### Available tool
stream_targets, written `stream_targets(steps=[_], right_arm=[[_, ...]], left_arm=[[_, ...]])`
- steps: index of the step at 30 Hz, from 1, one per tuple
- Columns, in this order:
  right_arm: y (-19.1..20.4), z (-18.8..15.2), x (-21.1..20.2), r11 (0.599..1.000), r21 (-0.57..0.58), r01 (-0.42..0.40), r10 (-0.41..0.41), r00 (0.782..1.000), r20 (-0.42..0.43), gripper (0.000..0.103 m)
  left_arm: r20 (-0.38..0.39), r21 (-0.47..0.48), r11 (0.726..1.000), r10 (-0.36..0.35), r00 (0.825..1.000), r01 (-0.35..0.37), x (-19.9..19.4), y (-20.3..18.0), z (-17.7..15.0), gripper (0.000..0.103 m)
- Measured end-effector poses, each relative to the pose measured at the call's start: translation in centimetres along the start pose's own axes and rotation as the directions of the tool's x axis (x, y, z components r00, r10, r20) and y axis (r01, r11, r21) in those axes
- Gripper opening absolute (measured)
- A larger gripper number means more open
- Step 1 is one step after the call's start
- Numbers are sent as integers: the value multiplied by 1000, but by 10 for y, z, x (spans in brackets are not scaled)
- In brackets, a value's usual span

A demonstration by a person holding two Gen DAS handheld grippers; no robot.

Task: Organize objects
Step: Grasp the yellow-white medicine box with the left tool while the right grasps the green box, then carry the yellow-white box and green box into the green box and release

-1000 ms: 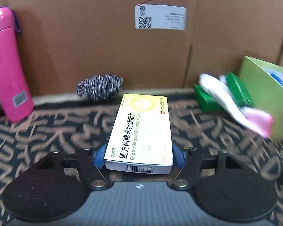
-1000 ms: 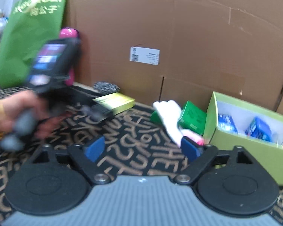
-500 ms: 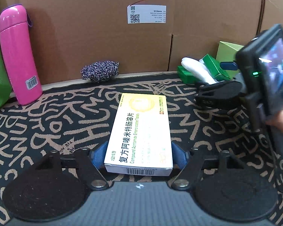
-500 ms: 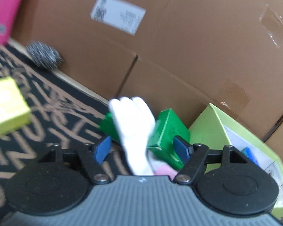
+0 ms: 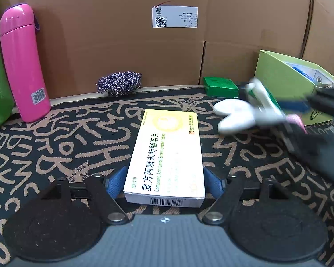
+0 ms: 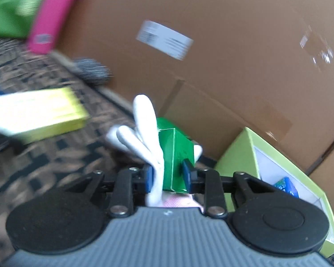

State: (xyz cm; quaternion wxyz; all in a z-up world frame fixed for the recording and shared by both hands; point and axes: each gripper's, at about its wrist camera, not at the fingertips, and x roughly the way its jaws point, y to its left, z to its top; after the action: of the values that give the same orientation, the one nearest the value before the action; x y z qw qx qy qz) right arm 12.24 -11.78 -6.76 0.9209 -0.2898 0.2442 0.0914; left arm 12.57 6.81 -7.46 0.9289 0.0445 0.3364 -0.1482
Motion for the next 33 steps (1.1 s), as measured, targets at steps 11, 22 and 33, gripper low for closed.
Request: stream_targets(steps=[11, 22, 33], right_arm=[[4, -27, -104, 963, 79, -257, 245, 959, 141, 78], [-33, -10, -6, 841, 456, -293, 296, 953, 67, 86], [-46, -38, -38, 857, 417, -301, 311, 949, 47, 68]], left_arm=[[-30, -7, 998, 61, 998, -61, -5, -4, -8, 95], [-63, -29, 992, 122, 991, -124, 12, -7, 7, 96], [-32, 37, 997, 64, 997, -63, -2, -18, -6, 74]])
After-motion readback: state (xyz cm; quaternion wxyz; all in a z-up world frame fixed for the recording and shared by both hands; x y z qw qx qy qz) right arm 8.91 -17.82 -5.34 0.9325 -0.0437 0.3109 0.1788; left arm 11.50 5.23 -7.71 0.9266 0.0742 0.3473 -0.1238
